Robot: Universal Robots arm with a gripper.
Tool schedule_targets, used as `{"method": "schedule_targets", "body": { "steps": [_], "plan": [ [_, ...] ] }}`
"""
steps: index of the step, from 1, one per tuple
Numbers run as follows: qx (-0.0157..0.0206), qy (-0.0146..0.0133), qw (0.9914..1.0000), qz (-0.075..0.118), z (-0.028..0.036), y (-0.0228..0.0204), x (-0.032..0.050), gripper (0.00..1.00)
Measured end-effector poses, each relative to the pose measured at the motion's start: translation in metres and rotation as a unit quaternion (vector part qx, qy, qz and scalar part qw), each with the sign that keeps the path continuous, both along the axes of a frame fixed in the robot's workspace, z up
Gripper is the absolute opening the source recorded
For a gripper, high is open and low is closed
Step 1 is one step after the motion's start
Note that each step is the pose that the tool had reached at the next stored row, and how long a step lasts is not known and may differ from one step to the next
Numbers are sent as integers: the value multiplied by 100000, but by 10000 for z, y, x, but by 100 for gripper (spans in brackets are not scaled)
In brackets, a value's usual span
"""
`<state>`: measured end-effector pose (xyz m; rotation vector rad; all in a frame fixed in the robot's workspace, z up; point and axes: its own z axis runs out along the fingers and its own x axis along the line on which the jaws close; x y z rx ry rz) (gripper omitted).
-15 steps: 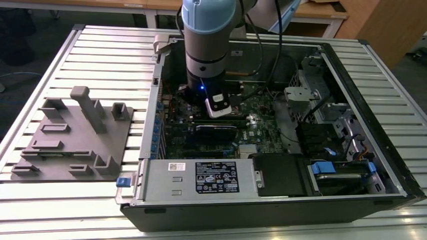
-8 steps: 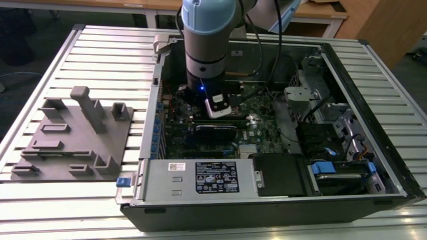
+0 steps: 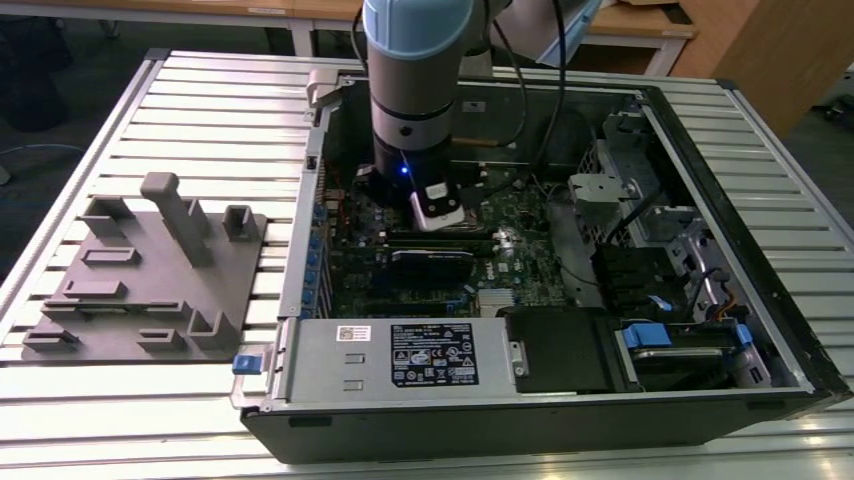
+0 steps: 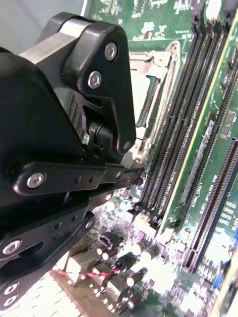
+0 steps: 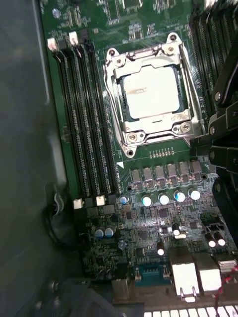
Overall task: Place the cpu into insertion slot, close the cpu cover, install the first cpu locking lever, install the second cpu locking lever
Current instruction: 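Install the second cpu locking lever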
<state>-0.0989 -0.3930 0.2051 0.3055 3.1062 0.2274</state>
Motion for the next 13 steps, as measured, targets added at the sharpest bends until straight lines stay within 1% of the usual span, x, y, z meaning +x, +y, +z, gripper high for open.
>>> {"method": "schedule_targets", "body": {
  "steps": [3,5,11,13],
  "plan": [
    [-2,1,100000,0,83,0,0,11],
    [-3,1,100000,0,121,0,0,11],
    [-4,0,100000,10,126,0,3,11],
    [-7,2,100000,5,126,0,39,11]
  ]
}}
